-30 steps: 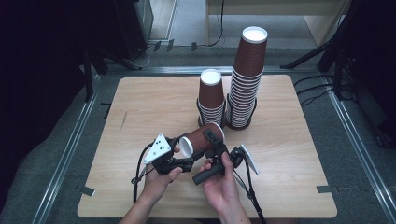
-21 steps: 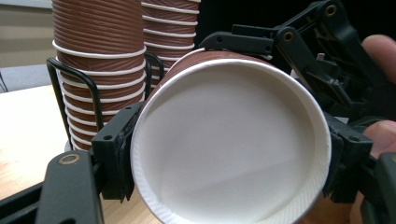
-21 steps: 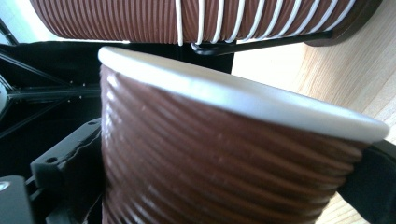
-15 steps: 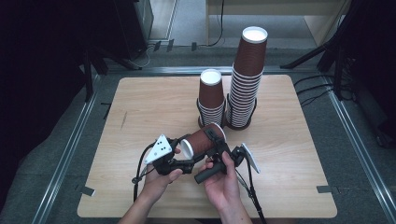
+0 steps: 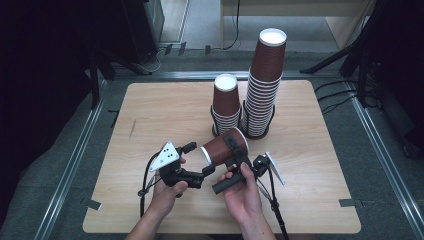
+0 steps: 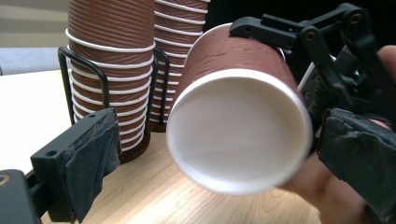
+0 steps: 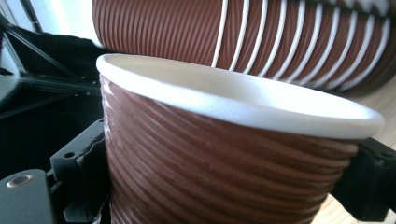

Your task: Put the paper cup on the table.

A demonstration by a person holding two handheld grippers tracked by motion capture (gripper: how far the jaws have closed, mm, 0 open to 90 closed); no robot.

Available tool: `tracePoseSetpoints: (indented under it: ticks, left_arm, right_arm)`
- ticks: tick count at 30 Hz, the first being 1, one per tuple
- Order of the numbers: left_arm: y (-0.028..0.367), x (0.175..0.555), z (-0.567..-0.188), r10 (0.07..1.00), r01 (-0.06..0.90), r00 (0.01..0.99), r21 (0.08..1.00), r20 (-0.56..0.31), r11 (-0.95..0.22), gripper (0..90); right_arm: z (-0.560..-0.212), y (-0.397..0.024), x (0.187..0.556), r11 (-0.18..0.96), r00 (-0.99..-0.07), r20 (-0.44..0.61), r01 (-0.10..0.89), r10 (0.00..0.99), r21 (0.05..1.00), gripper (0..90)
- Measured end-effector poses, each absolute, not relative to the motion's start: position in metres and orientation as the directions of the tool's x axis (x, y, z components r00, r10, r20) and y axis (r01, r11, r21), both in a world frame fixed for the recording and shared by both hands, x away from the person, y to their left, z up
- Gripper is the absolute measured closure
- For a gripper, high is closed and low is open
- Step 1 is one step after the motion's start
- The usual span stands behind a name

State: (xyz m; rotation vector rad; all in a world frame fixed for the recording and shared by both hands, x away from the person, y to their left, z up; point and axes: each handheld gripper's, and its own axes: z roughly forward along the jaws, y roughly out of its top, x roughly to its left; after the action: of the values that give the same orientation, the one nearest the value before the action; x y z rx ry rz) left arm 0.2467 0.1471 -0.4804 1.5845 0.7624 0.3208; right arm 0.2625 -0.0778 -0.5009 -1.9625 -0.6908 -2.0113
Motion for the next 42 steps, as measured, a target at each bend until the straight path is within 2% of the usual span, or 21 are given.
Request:
tracePoseSetpoints:
  ticks: [5, 11, 16, 24, 31, 42]
  left_arm:
    - [0.151, 0.248, -0.481, 0.641, 0.296, 0.731, 0.955, -0.236, 0.014, 0.1]
    - [0.162, 0.250, -0.481, 0.656, 0.301, 0.715, 0.953, -0.243, 0.024, 0.1]
    - [0.171, 0.250, -0.483, 0.665, 0.307, 0.703, 0.951, -0.252, 0.035, 0.1]
    - [0.184, 0.248, -0.485, 0.698, 0.317, 0.669, 0.948, -0.255, 0.043, 0.1]
    - [0.201, 0.248, -0.493, 0.734, 0.343, 0.623, 0.938, -0.271, 0.055, 0.1]
    - [0.222, 0.245, -0.507, 0.786, 0.367, 0.560, 0.929, -0.264, 0.051, 0.1]
  right_arm:
    - [-0.499, -0.091, 0.265, -0.859, -0.113, 0.968, 0.447, 0.224, 0.251, 8.7]
    - [-0.499, -0.109, 0.267, -0.821, -0.186, 0.903, 0.378, 0.386, 0.429, 10.0]
    - [-0.499, -0.121, 0.266, -0.783, -0.224, 0.854, 0.341, 0.470, 0.520, 10.2]
    - [-0.504, -0.138, 0.266, -0.663, -0.253, 0.709, 0.252, 0.658, 0.705, 10.3]
    - [-0.509, -0.155, 0.268, -0.555, -0.243, 0.595, 0.217, 0.766, 0.803, 10.4]
    - [-0.506, -0.174, 0.277, -0.431, -0.225, 0.453, 0.142, 0.863, 0.891, 10.6]
